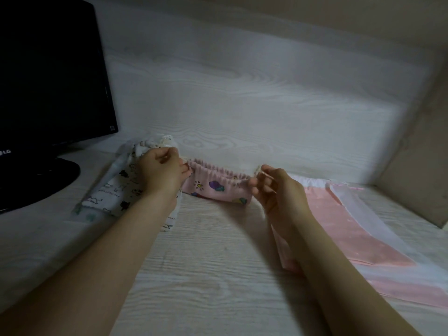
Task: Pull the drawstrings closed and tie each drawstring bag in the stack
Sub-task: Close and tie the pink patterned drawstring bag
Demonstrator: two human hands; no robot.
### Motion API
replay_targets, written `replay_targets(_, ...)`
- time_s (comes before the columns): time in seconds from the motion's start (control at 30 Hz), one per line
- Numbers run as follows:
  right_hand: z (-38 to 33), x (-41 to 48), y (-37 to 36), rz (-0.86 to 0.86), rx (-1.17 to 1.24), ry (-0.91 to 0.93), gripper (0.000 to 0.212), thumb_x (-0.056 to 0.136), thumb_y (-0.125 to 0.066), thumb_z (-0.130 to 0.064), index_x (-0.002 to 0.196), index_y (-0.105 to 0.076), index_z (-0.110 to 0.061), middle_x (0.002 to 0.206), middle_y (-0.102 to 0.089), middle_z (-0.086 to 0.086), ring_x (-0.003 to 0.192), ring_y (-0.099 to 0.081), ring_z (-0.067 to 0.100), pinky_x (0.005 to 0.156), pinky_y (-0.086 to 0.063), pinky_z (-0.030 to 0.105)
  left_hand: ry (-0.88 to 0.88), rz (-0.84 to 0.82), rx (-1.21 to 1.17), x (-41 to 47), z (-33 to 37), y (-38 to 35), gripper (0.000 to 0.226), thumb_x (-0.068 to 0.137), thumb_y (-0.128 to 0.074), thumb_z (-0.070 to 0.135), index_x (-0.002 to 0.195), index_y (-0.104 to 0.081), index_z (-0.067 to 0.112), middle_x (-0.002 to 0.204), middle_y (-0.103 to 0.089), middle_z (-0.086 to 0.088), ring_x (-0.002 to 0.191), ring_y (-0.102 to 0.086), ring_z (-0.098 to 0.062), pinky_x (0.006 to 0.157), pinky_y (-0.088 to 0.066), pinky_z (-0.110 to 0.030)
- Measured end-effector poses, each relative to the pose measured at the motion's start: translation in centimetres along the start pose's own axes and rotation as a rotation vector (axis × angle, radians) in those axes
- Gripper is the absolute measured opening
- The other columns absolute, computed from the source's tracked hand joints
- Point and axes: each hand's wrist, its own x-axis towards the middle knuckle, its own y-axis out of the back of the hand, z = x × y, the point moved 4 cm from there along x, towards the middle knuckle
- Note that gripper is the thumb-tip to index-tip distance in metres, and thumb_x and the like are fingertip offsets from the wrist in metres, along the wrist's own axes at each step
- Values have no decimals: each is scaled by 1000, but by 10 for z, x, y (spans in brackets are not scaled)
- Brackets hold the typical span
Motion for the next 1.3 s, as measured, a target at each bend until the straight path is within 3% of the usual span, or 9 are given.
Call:
replay_targets(0.13, 7, -5, -7, -45, -199, -66, 25, 95, -69, -25, 100, -65, -1, 74, -56, 9, 69, -70, 28, 66, -60, 35, -26, -35, 87, 2, -6, -5, 13, 105, -64, 15, 109, -72, 6, 95, -73, -13, 86, -77, -26, 73, -67, -40)
replay_targets(0.33, 4, -6, 3, 58, -736, 23, 44, 85, -82, -35, 105, -72, 3, 59, -48, 2, 44, -43, 18, 44, -33, 24, -102, -13, 181, 6, -6, 0, 10, 99, -70, 21, 90, -72, 25, 92, -77, -6, 89, -78, -29, 84, -65, -52)
replay_targets(0.5, 0, -17, -4, -18, -936, 60, 49, 77, -86, -49, 80, -71, -3, 52, -58, 6, 50, -62, 28, 46, -47, 28, -156, -6, 205, 6, -5, -1, 4, 97, -72, 17, 95, -74, 16, 89, -75, -4, 85, -77, -28, 80, -65, -52)
replay_targets(0.6, -1, -23, -8, -134, -974, 7, 49, 70, -93, -46, 78, -73, -2, 64, -69, 16, 62, -74, 29, 56, -57, 34, -180, -6, 236, 8, -6, -1, 3, 94, -73, 21, 92, -75, 19, 86, -76, -3, 82, -77, -26, 79, -65, -52)
replay_targets(0.8, 4, -21, -5, -154, -1018, -69, 17, 79, -85, -19, 86, -78, -5, 72, -75, 19, 56, -63, 20, 56, -51, 29, -181, -22, 230, 16, -13, 2, 9, 84, -72, 36, 86, -72, 27, 88, -77, 0, 82, -79, -27, 77, -65, -53)
replay_targets(0.93, 5, -16, 2, -94, -1115, -41, 36, 88, -80, -39, 79, -78, -4, 68, -75, 15, 53, -66, 25, 48, -49, 25, -218, 11, 295, 15, -11, 4, 7, 89, -72, 36, 86, -70, 31, 92, -75, 3, 83, -77, -25, 75, -65, -52)
replay_targets(1.1, 5, -21, -1, -134, -938, -107, 46, 86, -82, -38, 90, -77, 8, 73, -75, 21, 60, -70, 30, 68, -60, 42, -260, 74, 344, 16, -8, 6, 17, 96, -73, 28, 82, -66, 35, 88, -73, 6, 80, -76, -27, 74, -65, -53)
replay_targets(1.2, 5, -24, 0, -136, -934, -188, 57, 77, -87, -49, 87, -77, 6, 67, -72, 18, 50, -63, 24, 49, -54, 30, -267, 94, 351, 14, -6, 7, 20, 96, -73, 27, 80, -65, 35, 86, -73, 7, 80, -75, -26, 75, -65, -53)
replay_targets(1.3, 7, -25, -1, -187, -1003, -242, 54, 74, -87, -55, 69, -72, -4, 57, -63, 12, 45, -50, 19, 45, -44, 26, -267, 99, 370, 12, -5, 7, 21, 98, -72, 25, 81, -65, 35, 86, -72, 8, 82, -74, -25, 77, -64, -52)
